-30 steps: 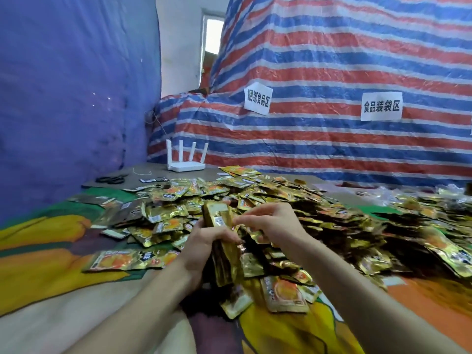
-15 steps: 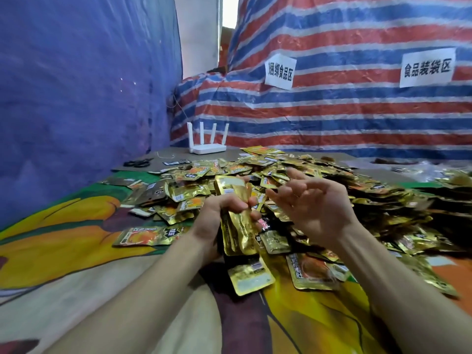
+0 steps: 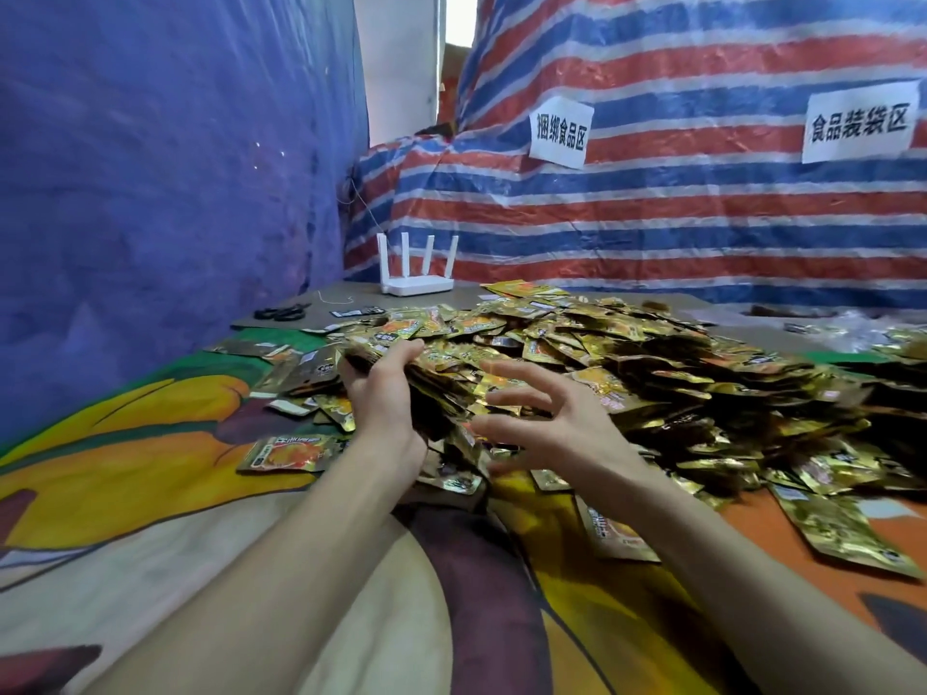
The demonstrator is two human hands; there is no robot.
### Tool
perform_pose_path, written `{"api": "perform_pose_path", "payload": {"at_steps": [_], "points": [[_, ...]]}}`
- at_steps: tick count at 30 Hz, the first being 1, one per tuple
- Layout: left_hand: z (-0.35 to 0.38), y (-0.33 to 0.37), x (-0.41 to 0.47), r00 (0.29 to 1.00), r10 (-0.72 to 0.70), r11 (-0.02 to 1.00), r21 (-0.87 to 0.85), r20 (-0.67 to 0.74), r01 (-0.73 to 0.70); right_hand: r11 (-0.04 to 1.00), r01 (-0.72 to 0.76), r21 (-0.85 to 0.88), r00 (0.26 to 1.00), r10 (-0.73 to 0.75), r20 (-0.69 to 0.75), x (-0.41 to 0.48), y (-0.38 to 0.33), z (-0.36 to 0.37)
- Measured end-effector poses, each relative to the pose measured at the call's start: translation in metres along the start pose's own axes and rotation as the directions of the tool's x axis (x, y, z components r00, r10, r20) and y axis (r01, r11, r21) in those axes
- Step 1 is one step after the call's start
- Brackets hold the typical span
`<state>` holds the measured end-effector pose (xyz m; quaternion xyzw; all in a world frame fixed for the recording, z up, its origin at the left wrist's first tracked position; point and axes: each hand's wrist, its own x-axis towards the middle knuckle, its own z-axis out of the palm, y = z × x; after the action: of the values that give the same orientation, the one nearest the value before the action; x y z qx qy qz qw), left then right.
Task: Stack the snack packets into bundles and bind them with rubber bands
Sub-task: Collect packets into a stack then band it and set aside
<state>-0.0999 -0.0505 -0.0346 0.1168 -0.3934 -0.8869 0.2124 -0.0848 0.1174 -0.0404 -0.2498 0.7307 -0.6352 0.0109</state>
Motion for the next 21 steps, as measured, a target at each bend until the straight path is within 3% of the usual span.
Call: {"api": "perform_pose_path", "payload": {"at_steps": [3, 8, 14, 21], "points": [[0.003, -0.001, -0.003, 0.999, 0.025, 1.0, -0.004, -0.044, -0.026, 0.992, 0.066, -0.107, 0.996, -0.072, -0.056, 0.001, 0.0, 0.015], [0.007, -0.005, -0.013, 0.998, -0.062, 0.998, -0.031, 0.004, 0.062, 0.998, 0.054, -0.013, 0.992, -0.055, -0.117, 0.001, 0.002, 0.02], [0.011, -0.011, -0.019, 0.999, -0.019, 0.988, 0.156, 0.046, 0.012, 0.97, 0.192, -0.149, 0.973, -0.208, -0.096, -0.001, 0.003, 0.027], [0.012, -0.012, -0.025, 0.956, -0.16, 0.987, 0.057, 0.246, 0.15, 0.96, 0.246, -0.134, 0.952, -0.266, -0.154, -0.001, 0.007, 0.026]]}}
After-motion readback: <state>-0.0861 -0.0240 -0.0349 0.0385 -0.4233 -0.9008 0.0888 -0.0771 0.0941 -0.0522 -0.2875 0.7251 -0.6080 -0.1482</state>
